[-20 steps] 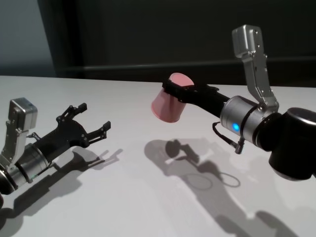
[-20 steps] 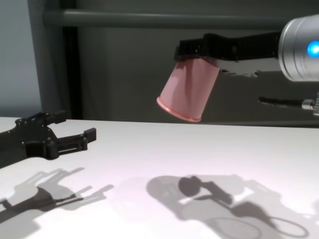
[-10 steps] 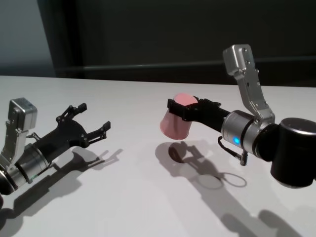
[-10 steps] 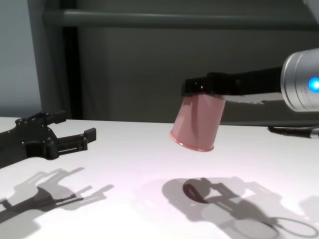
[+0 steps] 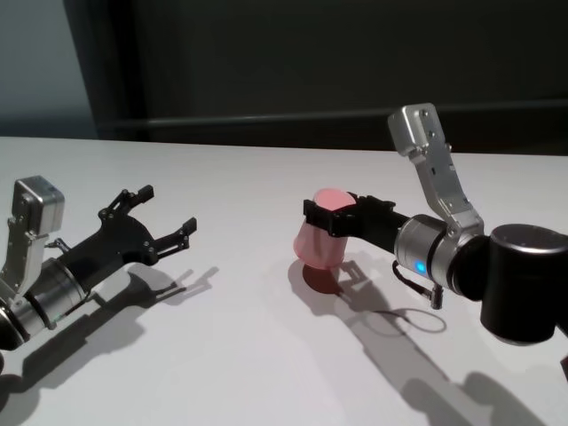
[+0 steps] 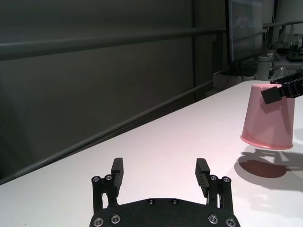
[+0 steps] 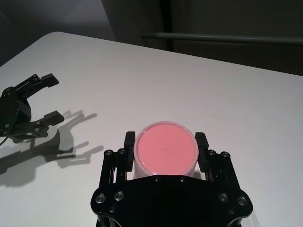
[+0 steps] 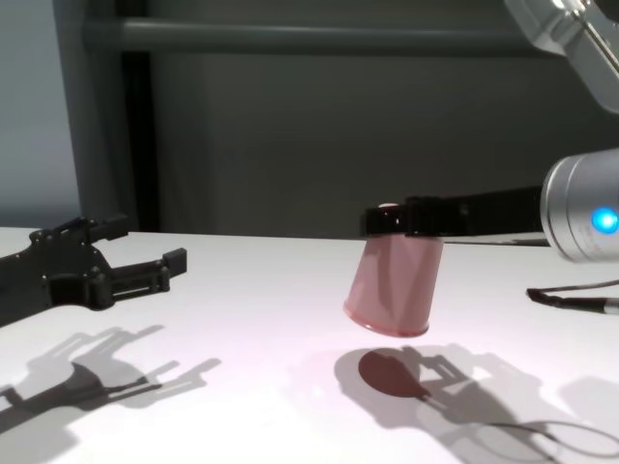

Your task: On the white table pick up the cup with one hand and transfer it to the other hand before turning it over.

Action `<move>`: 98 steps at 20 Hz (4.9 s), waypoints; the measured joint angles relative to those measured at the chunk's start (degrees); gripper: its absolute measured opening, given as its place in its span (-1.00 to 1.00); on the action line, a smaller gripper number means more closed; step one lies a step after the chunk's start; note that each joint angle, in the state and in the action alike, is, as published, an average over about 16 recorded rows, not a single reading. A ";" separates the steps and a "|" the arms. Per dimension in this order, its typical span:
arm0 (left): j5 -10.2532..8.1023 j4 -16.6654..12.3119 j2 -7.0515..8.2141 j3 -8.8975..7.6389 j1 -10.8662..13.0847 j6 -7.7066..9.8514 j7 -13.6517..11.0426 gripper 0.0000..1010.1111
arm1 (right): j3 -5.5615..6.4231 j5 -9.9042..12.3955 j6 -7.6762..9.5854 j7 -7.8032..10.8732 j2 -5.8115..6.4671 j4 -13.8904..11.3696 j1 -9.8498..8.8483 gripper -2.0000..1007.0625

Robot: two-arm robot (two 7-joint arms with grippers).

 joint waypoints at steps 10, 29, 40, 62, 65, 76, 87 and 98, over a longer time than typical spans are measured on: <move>0.00 0.00 0.00 0.00 0.00 0.00 0.00 0.99 | -0.45 -2.39 0.58 1.13 -0.79 2.66 0.10 0.46; 0.00 0.00 0.00 0.00 0.00 0.00 0.00 0.99 | 0.24 -4.68 2.48 2.23 -1.67 4.12 -1.45 0.46; 0.00 0.00 0.00 0.00 0.00 0.00 0.00 0.99 | 0.88 -4.75 2.94 2.28 -2.01 4.13 -2.13 0.47; 0.00 0.00 0.00 0.00 0.00 0.00 0.00 0.99 | 0.87 -4.79 2.77 1.96 -1.95 3.83 -2.03 0.98; 0.00 0.00 0.00 0.00 0.00 0.00 0.00 0.99 | 1.26 -5.07 2.56 1.70 -2.07 3.33 -2.03 0.99; 0.00 0.00 0.00 0.00 0.00 0.00 0.00 0.99 | 3.97 -7.08 0.41 1.50 -2.79 0.14 -1.85 0.99; 0.00 0.00 0.00 0.00 0.00 0.00 0.00 0.99 | 8.52 -8.88 -5.96 3.68 -1.73 -0.94 -4.39 0.99; 0.00 0.00 0.00 0.00 0.00 0.00 0.00 0.99 | 14.46 -9.14 -12.67 5.66 0.07 1.46 -10.99 0.99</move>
